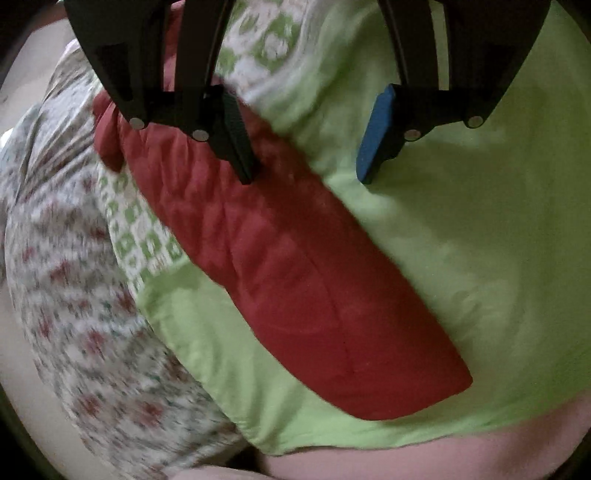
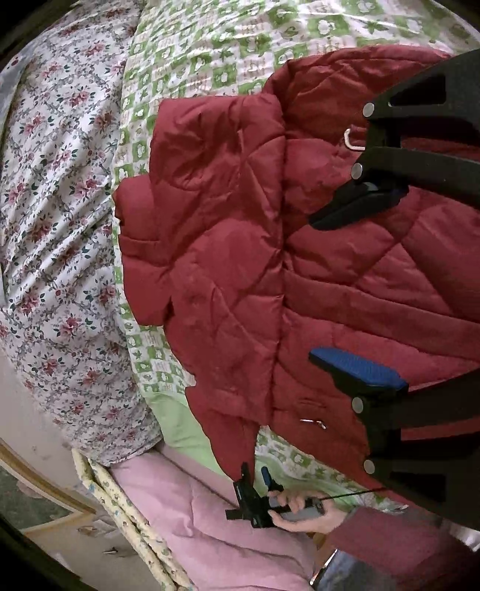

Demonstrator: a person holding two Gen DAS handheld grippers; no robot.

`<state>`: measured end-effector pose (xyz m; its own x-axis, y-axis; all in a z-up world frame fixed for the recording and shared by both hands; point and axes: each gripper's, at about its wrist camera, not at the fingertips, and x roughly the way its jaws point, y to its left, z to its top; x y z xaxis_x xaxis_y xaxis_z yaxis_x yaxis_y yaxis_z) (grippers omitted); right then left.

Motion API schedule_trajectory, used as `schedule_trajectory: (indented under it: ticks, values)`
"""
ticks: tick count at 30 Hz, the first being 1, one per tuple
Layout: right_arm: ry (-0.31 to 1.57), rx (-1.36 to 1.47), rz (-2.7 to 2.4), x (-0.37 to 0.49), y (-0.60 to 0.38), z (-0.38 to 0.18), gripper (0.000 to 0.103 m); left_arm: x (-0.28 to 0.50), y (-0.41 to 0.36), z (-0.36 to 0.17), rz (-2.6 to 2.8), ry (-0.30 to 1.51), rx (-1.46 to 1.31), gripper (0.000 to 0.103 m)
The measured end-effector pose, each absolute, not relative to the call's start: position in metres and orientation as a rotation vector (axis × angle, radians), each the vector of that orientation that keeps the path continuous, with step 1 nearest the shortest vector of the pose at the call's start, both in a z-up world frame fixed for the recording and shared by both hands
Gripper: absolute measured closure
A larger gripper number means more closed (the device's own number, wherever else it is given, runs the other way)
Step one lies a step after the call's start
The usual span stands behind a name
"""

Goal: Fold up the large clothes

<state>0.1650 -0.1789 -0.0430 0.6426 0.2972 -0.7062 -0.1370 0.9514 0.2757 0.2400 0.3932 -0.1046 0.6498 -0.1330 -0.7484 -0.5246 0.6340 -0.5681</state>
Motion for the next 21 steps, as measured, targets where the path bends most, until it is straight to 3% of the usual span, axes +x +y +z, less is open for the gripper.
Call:
schedule_trajectory:
  ticks: [6, 7, 8, 11, 21]
  values:
    - [0.845, 0.203, 0.23, 0.157, -0.183, -0.045, 0.036, 0.263, 0.414, -0.106, 0.287, 0.792, -0.921, 0.048]
    - [0.847, 0.203, 0.227, 0.156, -0.184, -0.046, 0.036, 0.264, 0.414, -0.104, 0.289, 0.784, -0.91, 0.055]
    - [0.849, 0.205, 0.225, 0.156, -0.185, -0.047, 0.036, 0.266, 0.411, -0.101, 0.296, 0.78, -0.878, 0.075]
    - [0.855, 0.211, 0.222, 0.154, -0.187, -0.051, 0.036, 0.265, 0.397, -0.087, 0.27, 0.761, -0.797, 0.091]
    - [0.834, 0.243, 0.239, 0.151, -0.192, -0.046, 0.036, 0.242, 0.321, -0.006, 0.119, 0.64, -0.59, 0.095]
